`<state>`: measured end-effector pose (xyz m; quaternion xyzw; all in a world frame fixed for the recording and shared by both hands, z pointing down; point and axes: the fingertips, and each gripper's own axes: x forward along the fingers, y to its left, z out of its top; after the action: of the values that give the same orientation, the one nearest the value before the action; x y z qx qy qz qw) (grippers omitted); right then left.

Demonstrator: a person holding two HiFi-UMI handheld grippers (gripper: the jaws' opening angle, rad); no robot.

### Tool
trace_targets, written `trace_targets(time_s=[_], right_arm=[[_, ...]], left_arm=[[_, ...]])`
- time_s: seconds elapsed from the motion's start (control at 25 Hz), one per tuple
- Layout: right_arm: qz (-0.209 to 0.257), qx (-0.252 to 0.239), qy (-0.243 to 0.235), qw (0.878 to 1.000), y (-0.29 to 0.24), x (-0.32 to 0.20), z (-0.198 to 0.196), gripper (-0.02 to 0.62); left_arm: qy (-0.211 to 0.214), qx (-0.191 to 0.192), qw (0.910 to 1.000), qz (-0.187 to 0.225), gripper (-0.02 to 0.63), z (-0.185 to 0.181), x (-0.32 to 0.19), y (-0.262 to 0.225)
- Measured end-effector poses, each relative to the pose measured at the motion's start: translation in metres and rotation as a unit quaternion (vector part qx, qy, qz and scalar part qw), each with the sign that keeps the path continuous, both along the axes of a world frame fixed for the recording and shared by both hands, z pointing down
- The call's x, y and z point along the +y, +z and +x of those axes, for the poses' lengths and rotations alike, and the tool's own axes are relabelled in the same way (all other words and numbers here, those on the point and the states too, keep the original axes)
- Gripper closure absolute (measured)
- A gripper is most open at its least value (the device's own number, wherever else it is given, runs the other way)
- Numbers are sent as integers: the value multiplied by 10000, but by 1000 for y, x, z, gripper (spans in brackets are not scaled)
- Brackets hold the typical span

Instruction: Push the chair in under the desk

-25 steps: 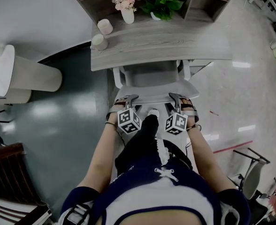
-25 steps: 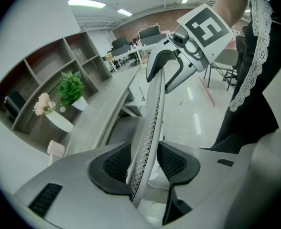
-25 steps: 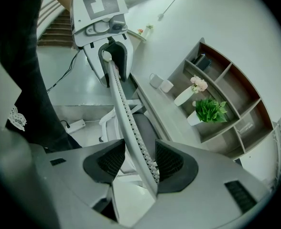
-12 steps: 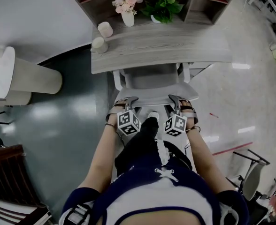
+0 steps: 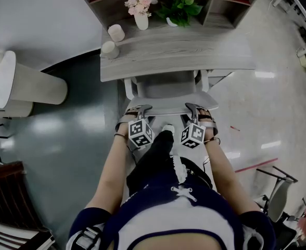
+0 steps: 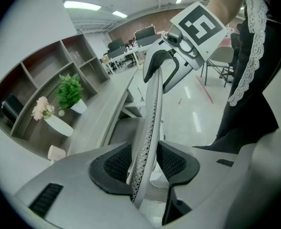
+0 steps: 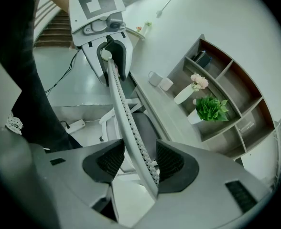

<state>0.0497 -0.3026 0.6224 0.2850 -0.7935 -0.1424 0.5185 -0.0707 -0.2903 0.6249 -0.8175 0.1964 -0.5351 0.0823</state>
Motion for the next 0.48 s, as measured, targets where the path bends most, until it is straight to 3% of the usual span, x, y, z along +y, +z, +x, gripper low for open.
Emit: trace_targets(time_s=[0.24,0.36,0.48], right_arm=[[-975,-366,201,9944,-6,13,1,416],[-993,-629,303,9926,-28,20,5,417],[-885,-1676,826,9784,-68,22,6,421]], left_arm=[[-186,102,9997,-114,433,2,10,-3],[-282,244,9993,82,426,0,16,-21],[-710,977,9920,377,439,-1,17,-59]])
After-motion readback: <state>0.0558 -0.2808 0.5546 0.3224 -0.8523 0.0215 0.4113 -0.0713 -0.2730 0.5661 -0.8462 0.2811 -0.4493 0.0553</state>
